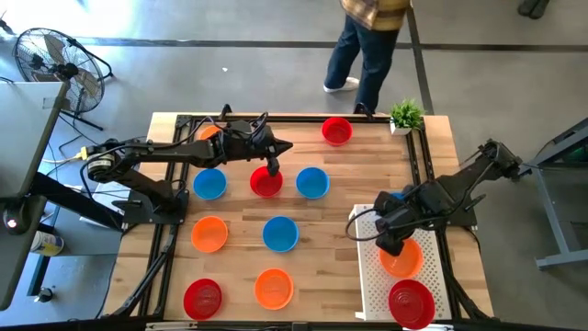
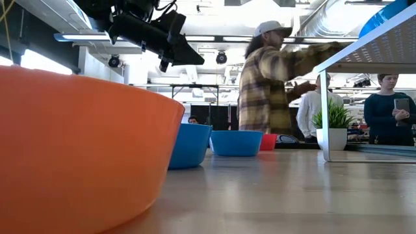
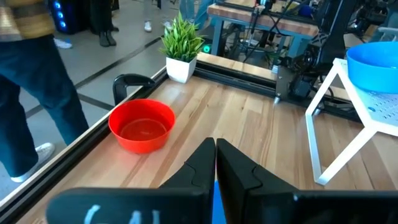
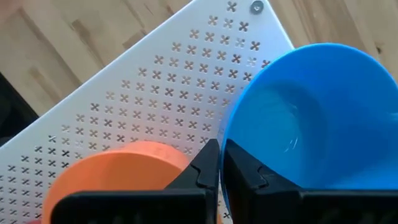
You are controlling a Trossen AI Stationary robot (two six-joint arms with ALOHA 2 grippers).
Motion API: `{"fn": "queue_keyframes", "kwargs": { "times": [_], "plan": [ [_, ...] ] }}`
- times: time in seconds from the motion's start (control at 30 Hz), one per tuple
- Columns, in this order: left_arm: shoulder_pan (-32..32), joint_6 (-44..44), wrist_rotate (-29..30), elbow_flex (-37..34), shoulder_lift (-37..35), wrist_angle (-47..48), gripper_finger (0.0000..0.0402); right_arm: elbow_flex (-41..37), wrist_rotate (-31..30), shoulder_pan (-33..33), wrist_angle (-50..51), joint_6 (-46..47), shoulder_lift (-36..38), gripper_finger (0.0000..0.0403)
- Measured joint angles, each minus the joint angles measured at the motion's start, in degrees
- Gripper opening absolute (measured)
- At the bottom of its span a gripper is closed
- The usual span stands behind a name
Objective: Pick & Place Mini bowls
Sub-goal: Put the blue bowl on the shelf
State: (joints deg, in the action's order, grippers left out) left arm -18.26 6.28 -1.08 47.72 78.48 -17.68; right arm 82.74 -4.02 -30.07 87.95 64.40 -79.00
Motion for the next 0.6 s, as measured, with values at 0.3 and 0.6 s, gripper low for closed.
{"fn": "queue_keyframes", "kwargs": {
  "times": [0.3,0.6],
  "plan": [
    [0.0,0.0,0.0,0.0,0.0,0.28,0.0011,0.0,3.14,0.05,-1.69,-0.14,0.0,0.0031],
    [-0.01,0.02,-0.7,0.01,0.02,0.28,0.0011,0.0,6.05,0.05,-0.89,-0.53,0.02,0.0021]
  ]
}}
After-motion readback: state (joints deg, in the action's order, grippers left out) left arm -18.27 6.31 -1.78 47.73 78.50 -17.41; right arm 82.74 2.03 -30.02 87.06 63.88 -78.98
